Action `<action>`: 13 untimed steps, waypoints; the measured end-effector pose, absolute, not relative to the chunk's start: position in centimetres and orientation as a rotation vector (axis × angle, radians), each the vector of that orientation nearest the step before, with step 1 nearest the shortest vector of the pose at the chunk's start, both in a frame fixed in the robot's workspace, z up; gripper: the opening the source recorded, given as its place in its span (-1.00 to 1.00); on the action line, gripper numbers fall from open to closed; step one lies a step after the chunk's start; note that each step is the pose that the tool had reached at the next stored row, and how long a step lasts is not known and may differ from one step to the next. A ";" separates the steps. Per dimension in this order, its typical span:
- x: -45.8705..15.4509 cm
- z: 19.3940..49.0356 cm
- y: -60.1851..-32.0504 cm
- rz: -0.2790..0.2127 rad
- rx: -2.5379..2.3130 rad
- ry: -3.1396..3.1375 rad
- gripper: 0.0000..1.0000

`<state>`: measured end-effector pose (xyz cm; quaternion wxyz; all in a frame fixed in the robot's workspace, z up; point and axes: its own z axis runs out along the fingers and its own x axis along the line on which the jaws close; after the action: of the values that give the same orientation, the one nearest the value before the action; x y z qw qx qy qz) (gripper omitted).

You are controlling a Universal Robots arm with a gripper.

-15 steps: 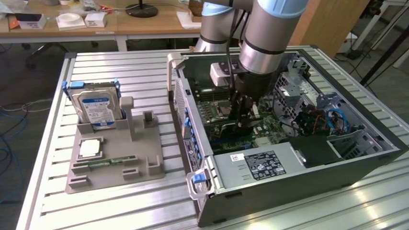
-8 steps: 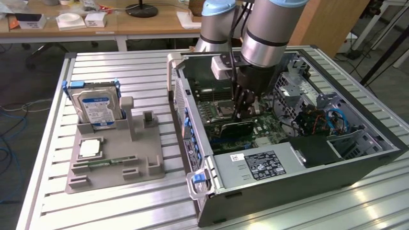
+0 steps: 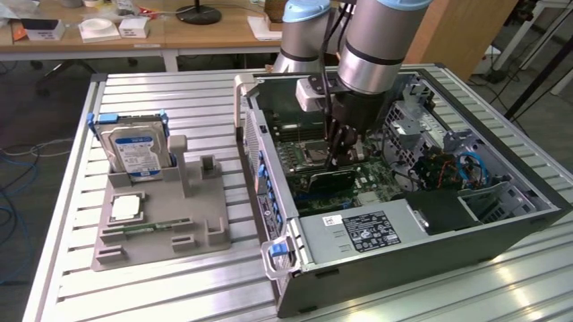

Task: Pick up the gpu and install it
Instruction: 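Insert the gpu into the slot, then press down on the gpu until it lock into place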

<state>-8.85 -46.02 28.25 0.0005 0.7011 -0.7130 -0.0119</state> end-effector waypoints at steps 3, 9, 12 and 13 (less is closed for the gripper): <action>-8.8 28.2 -46.0 -0.037 2.202 -2.239 -0.79; -8.8 28.3 -46.0 -0.037 2.202 -2.239 -0.79; -8.9 28.2 -46.0 -0.037 2.201 -2.239 -0.79; -9.0 28.2 -46.0 -0.036 2.202 -2.239 -0.79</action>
<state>-9.01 -46.02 28.20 0.0006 0.7011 -0.7130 -0.0115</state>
